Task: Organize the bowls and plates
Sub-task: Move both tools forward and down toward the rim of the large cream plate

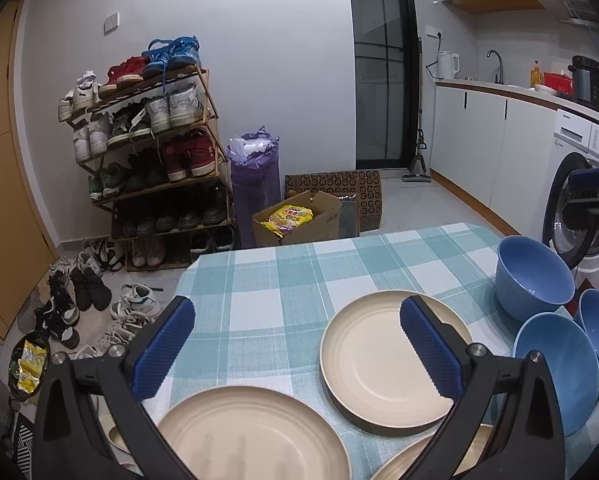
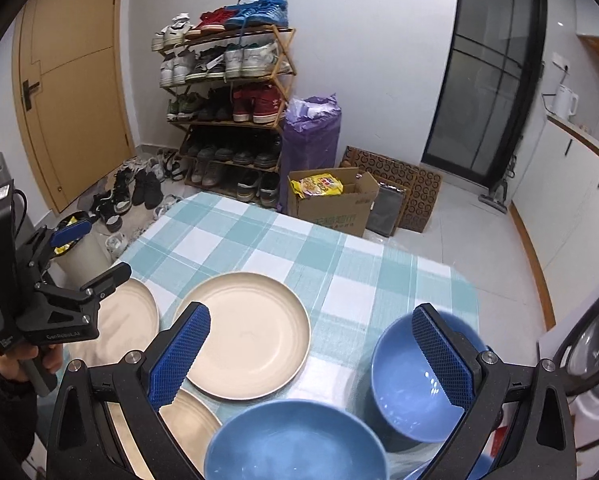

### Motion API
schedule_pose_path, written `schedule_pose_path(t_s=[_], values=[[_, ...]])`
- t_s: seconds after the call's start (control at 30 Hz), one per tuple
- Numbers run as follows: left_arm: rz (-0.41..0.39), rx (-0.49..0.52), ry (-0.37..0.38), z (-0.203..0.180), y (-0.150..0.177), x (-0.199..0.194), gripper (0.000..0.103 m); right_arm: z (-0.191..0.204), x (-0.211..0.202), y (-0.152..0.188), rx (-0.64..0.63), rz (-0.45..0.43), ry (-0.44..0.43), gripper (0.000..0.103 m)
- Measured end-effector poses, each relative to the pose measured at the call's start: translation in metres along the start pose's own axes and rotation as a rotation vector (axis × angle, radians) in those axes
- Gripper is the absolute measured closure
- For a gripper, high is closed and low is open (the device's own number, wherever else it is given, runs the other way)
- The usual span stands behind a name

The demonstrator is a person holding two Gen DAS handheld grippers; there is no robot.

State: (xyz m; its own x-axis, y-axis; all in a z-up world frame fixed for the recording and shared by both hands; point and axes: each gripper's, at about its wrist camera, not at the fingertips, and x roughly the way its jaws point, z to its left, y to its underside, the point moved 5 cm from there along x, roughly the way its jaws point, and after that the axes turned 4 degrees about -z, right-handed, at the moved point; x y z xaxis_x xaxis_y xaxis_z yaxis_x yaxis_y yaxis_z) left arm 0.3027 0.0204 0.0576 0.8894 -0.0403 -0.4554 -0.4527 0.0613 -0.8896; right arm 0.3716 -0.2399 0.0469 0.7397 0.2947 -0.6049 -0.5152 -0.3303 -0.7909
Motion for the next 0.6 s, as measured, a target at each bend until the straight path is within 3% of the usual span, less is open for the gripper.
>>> schedule_pose_path(t_s=[0.23,0.6], values=[[0.038,-0.012,-0.018,0.005,-0.001,0.014,0.0,-0.009,0.021,-0.016,0.01,0.074,-0.02,0.0],[0.186,-0.003,0.02,-0.007,0.029,0.054,0.0,-0.003,0.09,0.022,0.036,0.237,-0.063,0.0]])
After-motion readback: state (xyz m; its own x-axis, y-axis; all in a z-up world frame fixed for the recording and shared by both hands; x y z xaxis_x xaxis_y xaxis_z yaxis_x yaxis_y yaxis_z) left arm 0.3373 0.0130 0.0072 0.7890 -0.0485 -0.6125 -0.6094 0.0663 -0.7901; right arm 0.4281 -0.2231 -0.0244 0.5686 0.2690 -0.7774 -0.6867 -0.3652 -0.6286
